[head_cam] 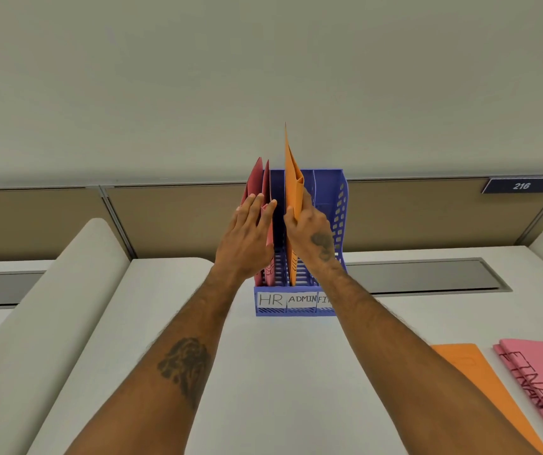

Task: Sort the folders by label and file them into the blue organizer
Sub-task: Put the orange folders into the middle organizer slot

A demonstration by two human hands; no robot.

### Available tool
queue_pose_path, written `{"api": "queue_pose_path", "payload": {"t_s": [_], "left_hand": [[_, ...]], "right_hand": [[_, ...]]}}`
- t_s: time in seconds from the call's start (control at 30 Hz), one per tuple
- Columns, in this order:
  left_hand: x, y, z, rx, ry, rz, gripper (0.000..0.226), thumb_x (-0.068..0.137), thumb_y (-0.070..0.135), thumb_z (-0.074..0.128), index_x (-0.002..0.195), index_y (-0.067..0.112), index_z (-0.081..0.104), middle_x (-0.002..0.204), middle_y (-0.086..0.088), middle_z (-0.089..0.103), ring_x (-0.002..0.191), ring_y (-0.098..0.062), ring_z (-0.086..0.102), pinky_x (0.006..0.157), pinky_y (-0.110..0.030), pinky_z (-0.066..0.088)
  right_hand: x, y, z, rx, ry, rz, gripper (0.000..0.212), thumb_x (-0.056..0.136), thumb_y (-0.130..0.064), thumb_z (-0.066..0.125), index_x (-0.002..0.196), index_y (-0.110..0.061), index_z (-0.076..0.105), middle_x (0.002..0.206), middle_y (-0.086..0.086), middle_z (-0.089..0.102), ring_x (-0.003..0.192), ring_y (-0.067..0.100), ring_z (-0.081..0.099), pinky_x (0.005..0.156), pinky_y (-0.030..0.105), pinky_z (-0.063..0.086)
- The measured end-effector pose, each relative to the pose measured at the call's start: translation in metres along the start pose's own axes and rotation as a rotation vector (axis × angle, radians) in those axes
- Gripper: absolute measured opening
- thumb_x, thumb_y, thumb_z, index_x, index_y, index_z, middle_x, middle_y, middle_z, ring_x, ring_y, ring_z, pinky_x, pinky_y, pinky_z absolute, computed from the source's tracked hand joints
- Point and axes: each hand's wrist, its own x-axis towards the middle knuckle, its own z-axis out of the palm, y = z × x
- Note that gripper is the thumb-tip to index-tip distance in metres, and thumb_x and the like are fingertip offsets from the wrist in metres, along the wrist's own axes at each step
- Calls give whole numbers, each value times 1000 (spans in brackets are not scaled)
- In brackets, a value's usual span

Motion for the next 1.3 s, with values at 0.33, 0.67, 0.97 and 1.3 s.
{"api": "queue_pose_path", "payload": {"t_s": [0.33,0.67,0.97,1.3], "left_hand": [[0,-2,2,-4,13,15,87,85,23,54,157,16,5,165,-11,6,153,-26,-3,124,-45,11],[1,2,-3,-15,-14,-6,88,86,24,54,157,19,2,165,-10,4,153,-26,-5,123,-46,2],[-30,17,-22,-22,-5,-35,91,83,20,54,156,21,1,165,-9,2,153,-26,-6,120,-47,-1],[-100,44,-27,-23,-56,-45,87,95,39,45,155,21,-15,164,-8,-18,150,-26,-18,122,-54,0]], "right_hand": [[-22,13,10,-72,-320,192,48,101,-28,35,145,-14,24,91,10,64,67,21,62,60,36,57],[-30,12,-2,-125,-406,137,63,100,-51,33,150,-16,15,117,15,64,89,28,68,74,44,59],[-61,18,-41,-282,-470,90,76,97,-57,37,154,-19,6,135,13,50,117,26,54,87,40,51],[-119,17,-93,-539,-537,-47,81,92,-66,19,155,-19,-2,163,14,2,150,29,2,117,46,27]]}}
